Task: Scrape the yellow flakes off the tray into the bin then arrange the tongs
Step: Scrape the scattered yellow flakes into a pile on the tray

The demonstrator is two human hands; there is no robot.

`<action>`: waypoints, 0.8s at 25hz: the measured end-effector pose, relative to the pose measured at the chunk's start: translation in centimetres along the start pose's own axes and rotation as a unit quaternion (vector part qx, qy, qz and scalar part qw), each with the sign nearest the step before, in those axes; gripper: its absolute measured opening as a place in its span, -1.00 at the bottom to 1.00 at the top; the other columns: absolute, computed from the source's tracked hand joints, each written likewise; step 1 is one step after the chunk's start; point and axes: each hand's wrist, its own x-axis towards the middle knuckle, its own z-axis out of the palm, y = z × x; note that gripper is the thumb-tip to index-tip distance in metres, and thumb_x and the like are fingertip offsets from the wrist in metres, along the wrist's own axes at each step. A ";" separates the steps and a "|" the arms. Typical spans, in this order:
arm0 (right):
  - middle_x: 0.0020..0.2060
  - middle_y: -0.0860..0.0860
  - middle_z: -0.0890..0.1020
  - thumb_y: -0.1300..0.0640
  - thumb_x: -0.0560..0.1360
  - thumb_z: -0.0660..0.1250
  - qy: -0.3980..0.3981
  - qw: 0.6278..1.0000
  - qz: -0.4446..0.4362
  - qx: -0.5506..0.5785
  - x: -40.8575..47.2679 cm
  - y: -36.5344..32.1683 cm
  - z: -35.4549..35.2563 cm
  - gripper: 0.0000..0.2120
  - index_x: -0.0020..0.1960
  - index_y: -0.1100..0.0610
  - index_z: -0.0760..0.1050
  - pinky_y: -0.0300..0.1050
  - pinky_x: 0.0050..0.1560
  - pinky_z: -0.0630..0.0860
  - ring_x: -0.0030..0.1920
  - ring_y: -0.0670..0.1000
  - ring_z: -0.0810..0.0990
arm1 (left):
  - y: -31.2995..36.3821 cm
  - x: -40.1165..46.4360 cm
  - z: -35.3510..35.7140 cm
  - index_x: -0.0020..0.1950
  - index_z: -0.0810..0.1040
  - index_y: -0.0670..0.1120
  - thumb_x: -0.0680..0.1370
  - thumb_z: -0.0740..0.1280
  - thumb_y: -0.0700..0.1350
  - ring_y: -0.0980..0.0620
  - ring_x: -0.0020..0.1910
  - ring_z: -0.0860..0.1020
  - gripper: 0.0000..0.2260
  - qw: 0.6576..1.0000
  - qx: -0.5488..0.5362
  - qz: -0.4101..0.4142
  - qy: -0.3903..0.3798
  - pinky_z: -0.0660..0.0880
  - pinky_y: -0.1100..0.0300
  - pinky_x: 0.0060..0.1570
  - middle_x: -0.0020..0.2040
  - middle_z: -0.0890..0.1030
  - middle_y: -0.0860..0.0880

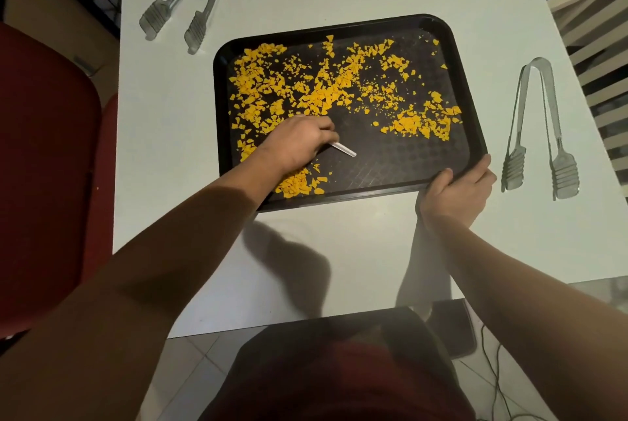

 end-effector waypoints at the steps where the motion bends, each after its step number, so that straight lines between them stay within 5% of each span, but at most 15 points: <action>1: 0.26 0.25 0.33 0.07 0.49 0.08 0.001 1.000 -0.001 -0.001 0.0 0.0 0.0 -0.39 0.47 0.29 0.05 0.02 0.21 0.27 0.20 0.25 0.36 | -0.2 -0.2 0.1 0.27 0.51 -0.05 0.58 0.22 -0.19 -0.14 0.12 0.48 -0.72 1.000 -0.012 -0.009 -0.001 0.36 0.06 0.12 0.23 0.53 -0.05; 7: 0.25 0.25 0.35 0.04 0.47 0.06 0.007 1.000 -0.003 0.005 -0.1 0.0 0.1 -0.37 0.47 0.29 0.06 0.04 0.18 0.30 0.18 0.24 0.37 | -2.3 -5.0 -1.1 0.17 0.59 -0.15 0.48 0.32 -0.28 -0.12 0.11 0.55 -0.73 0.995 0.001 0.093 -0.032 0.32 0.03 0.06 0.13 0.60 -0.15; 12: 0.25 0.24 0.34 0.05 0.48 0.07 0.002 1.000 0.000 0.004 -0.1 -0.1 0.1 -0.38 0.47 0.28 0.05 0.05 0.21 0.30 0.19 0.23 0.37 | -0.7 -3.7 -1.1 0.19 0.56 -0.10 0.54 0.29 -0.17 -0.13 0.13 0.49 -0.76 0.999 -0.011 0.012 0.031 0.33 0.03 0.09 0.16 0.55 -0.12; 16: 0.26 0.24 0.34 0.05 0.48 0.07 0.001 1.000 -0.002 0.002 -0.1 -0.1 0.0 -0.38 0.47 0.29 0.05 0.04 0.21 0.29 0.19 0.23 0.36 | 1.2 -1.1 0.2 0.31 0.46 -0.05 0.60 0.17 -0.15 -0.08 0.20 0.43 -0.71 0.998 0.024 -0.051 0.000 0.31 0.08 0.15 0.23 0.50 -0.08; 20: 0.25 0.25 0.34 0.06 0.48 0.08 0.003 1.000 -0.003 0.004 0.0 -0.1 0.0 -0.38 0.47 0.29 0.06 0.04 0.20 0.30 0.18 0.23 0.37 | -0.2 -2.7 0.1 0.32 0.46 -0.04 0.59 0.20 -0.18 -0.05 0.22 0.43 -0.69 0.997 0.043 0.035 -0.058 0.23 0.12 0.17 0.27 0.51 -0.05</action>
